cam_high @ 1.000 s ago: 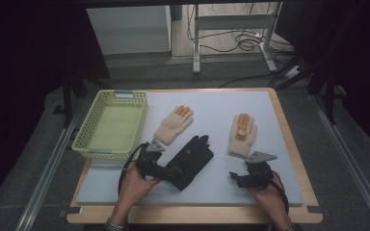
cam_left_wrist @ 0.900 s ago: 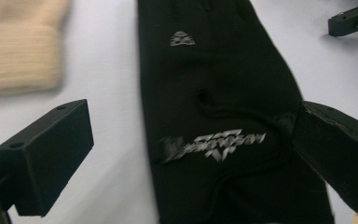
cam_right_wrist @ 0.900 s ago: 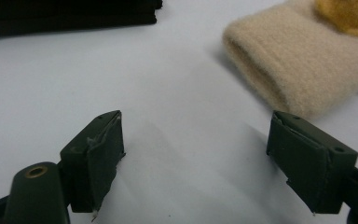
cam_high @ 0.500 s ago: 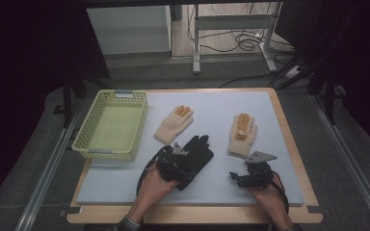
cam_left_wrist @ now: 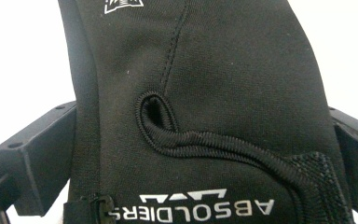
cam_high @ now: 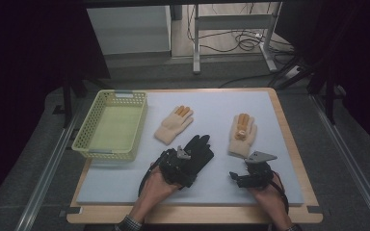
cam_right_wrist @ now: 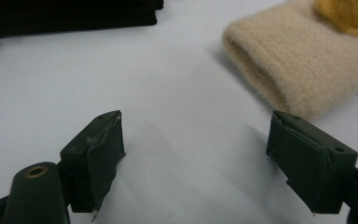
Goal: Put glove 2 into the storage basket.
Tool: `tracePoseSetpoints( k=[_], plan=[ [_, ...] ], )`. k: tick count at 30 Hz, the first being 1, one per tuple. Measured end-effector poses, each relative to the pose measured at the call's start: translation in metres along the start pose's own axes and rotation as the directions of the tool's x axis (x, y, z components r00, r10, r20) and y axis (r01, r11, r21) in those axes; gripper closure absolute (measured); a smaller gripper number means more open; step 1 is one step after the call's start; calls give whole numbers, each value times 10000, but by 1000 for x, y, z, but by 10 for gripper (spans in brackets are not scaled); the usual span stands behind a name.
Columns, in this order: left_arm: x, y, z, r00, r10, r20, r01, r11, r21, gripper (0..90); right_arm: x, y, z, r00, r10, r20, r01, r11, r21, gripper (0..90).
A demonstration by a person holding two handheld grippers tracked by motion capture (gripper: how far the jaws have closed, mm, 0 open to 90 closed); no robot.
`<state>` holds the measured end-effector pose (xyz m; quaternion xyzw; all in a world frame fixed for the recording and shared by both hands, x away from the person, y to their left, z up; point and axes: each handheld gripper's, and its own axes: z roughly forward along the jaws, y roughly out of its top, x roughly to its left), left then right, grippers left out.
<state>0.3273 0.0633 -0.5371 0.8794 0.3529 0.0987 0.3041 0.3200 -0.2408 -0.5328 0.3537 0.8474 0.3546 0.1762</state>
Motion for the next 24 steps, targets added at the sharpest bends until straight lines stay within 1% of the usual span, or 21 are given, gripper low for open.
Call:
tracePoseSetpoints(
  k=[2, 5, 7, 9, 10, 11, 13, 15, 16, 19, 21, 22, 23, 24],
  plan=[
    [0, 2, -1, 9999, -59, -86, 60, 9999, 115, 13, 0, 0, 0, 10000, 1, 2, -1, 10000, 2, 184],
    [5, 4, -5, 10000, -81, -49, 82, 9998, 203, 97, 0, 0, 0, 10000, 0, 4, 0, 10000, 5, 184],
    [13, 4, -8, 10000, -70, 44, 69, 9998, 179, 198, 0, 0, 0, 10000, 0, 3, 0, 10000, 5, 184],
    [20, 5, -11, 9999, -97, 96, 94, 9997, 227, 341, 0, 0, 0, 10000, -1, 4, 1, 10000, 4, 184],
    [22, 5, -12, 9999, -91, 124, 88, 9996, 272, 389, 0, 0, 0, 10000, 2, 5, -2, 10000, 5, 184],
    [23, 6, -12, 9999, -61, 127, 57, 9995, 318, 417, 0, 0, 0, 10000, 1, 4, -1, 10000, 6, 184],
    [21, 8, -13, 10000, -12, 2, 12, 9992, 412, 448, 0, 0, 0, 10000, 2, 2, -2, 10000, 7, 184],
    [20, 8, -13, 10000, 16, 29, -17, 9993, 361, 520, 0, 0, 0, 10000, 3, 3, -3, 10000, 7, 184],
    [20, 9, -14, 10000, 75, 65, -77, 9994, 345, 544, 0, 0, 0, 10000, 3, 3, -3, 10000, 7, 184],
    [22, 9, -16, 9999, 2, 143, -5, 9997, 226, 605, 0, 0, 0, 10000, 2, 3, -2, 10000, 7, 184],
    [25, 9, -19, 9997, 13, 261, -18, 9999, 168, 627, 0, 0, 0, 10000, 1, 1, -1, 10000, 10, 184],
    [27, 10, -21, 9992, -116, 372, 112, 9999, 116, 631, 0, 0, 0, 10000, -1, 2, 1, 10000, 7, 184],
    [29, 11, -22, 9991, -159, 381, 156, 9998, 87, 635, 0, 0, 0, 10000, 2, 0, -2, 10000, 10, 184],
    [30, 12, -24, 9996, -149, 244, 147, 9998, 114, 635, 0, 0, 0, 10000, 4, 1, -4, 10000, 9, 184]
  ],
)
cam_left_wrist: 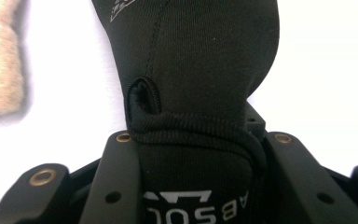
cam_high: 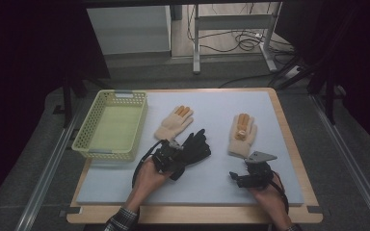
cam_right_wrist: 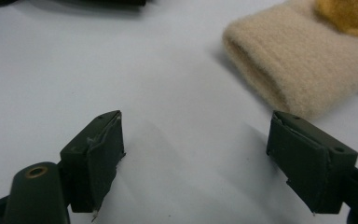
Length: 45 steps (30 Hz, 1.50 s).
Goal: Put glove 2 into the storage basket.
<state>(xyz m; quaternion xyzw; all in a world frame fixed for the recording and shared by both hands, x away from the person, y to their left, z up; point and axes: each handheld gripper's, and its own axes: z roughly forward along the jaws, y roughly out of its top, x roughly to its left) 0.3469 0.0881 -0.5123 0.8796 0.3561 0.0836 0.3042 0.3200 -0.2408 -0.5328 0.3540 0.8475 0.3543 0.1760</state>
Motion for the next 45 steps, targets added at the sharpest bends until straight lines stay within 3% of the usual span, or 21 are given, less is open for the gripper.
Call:
tracePoseSetpoints(
  k=[2, 20, 31, 36, 45],
  plan=[
    [2, 2, -3, 9997, 16, -260, -15, 10000, 22, 635, 0, 0, 0, 10000, -3, -1, 3, 10000, -1, 184],
    [35, 31, -51, 9970, -377, -675, 340, 9979, -551, 624, 0, 0, 0, 10000, -3, -1, 3, 10000, -3, 184],
    [61, 39, -82, 9875, -878, -1311, 779, 9939, -784, 624, 0, 0, 0, 10000, -9, -5, 9, 10000, -11, 184],
    [76, 37, -93, 9796, -1229, -1591, 1099, 9900, -880, 623, 0, 0, 0, 10000, -27, -1, 27, 10000, -16, 184],
    [105, 27, -110, 9544, -1901, -2300, 1720, 9803, -966, 622, 0, 0, 0, 10000, -15, -3, 15, 10000, -38, 184]
  ],
)
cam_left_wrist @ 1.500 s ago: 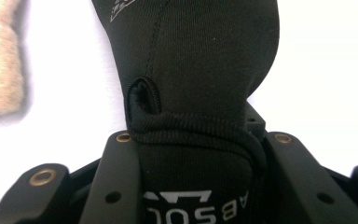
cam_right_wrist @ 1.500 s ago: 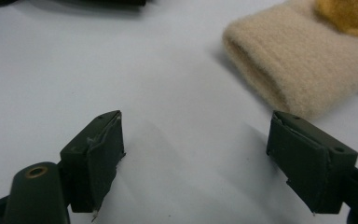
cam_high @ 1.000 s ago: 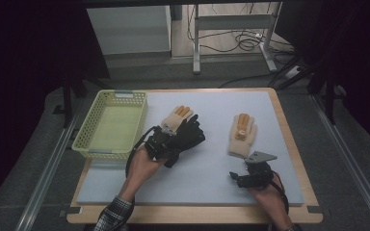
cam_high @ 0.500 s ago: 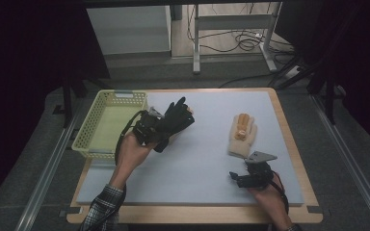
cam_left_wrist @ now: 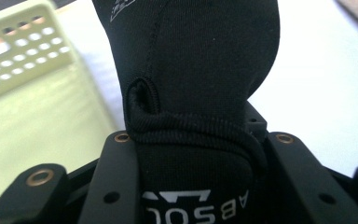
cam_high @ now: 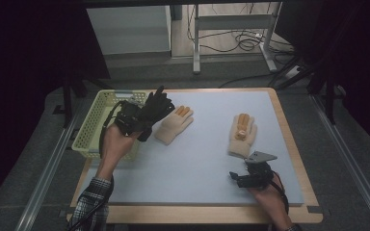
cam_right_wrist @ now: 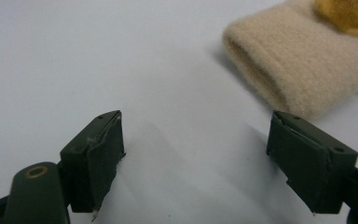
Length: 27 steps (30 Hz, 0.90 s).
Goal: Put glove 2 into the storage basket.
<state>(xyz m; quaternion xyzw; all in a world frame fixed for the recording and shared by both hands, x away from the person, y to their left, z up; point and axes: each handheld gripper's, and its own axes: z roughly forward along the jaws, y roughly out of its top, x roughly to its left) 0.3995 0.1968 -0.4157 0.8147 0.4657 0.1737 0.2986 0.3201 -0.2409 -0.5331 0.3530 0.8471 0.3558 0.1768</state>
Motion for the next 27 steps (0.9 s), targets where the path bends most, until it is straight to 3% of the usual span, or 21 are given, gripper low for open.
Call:
tracePoseSetpoints(
  k=[7, 12, 17, 27],
  plan=[
    [25, -9, -7, 9975, -502, -489, 500, 9987, -48, 610, 0, 0, 0, 10000, -4, 0, 4, 10000, -1, 184],
    [50, -20, -11, 9908, -1029, -878, 1031, 9947, -21, 605, 0, 0, 0, 10000, -5, 0, 5, 10000, 0, 184],
    [76, -33, -11, 9767, -1752, -1242, 1761, 9844, -35, 602, 0, 0, 0, 10000, -1, -2, 1, 10000, 1, 184],
    [113, -56, 0, 9506, -2443, -1916, 2611, 9630, 672, 594, 0, 0, 0, 10000, -1, -2, 1, 10000, -2, 184]
  ],
)
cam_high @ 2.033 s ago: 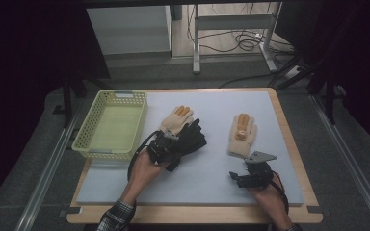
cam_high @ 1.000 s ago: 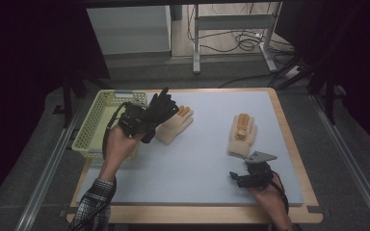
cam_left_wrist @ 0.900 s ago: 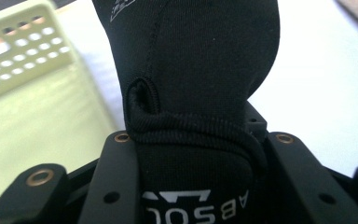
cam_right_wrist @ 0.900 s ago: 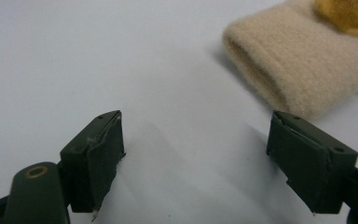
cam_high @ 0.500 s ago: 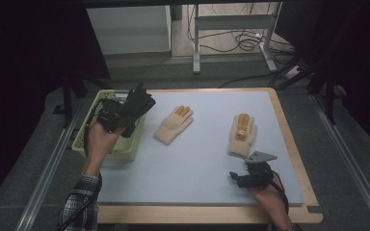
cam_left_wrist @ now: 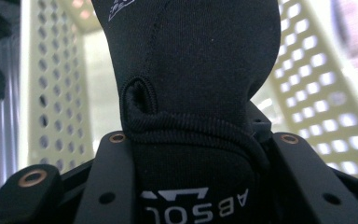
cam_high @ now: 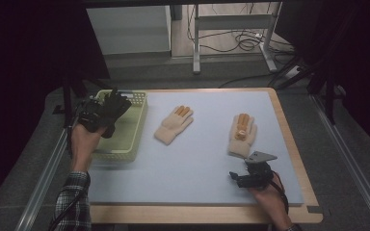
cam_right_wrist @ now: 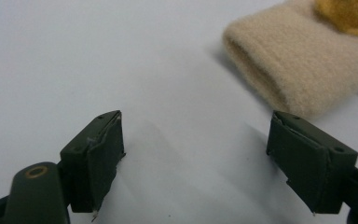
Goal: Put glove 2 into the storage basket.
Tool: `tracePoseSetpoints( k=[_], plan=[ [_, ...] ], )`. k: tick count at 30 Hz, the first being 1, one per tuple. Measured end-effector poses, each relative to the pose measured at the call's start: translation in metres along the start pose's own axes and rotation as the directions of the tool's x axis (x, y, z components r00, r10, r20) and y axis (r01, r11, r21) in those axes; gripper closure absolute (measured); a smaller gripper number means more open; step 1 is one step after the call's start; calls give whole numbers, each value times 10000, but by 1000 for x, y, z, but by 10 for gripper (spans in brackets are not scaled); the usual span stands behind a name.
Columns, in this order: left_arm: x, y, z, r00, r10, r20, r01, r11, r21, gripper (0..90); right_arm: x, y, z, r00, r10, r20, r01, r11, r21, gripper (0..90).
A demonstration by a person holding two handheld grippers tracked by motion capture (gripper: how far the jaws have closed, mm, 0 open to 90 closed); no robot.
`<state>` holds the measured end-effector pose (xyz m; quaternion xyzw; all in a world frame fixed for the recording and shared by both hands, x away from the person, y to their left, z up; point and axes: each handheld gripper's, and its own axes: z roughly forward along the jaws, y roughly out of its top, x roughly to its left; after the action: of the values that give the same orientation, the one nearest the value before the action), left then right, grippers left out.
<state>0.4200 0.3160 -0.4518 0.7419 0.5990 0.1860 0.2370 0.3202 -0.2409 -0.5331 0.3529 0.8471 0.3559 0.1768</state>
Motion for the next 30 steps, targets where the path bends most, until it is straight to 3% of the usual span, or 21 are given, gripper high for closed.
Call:
tracePoseSetpoints(
  k=[10, 23, 27, 30],
  plan=[
    [19, -4, 23, 9993, -296, -215, 319, 9927, 1160, 582, 0, 0, 0, 10000, 4, -3, -4, 10000, -9, 184],
    [27, 6, 56, 9969, -633, -456, 722, 9701, 2316, 532, 0, 0, 0, 10000, -1, -3, 1, 10000, -10, 184],
    [27, 6, 64, 9946, -445, -932, 673, 9640, 2572, 403, 0, 0, 0, 10000, -11, 6, 11, 10000, -10, 184],
    [27, 6, 65, 9960, -550, -711, 723, 9599, 2709, 242, 0, 0, 0, 10000, -10, 5, 10, 10000, -11, 184]
  ],
)
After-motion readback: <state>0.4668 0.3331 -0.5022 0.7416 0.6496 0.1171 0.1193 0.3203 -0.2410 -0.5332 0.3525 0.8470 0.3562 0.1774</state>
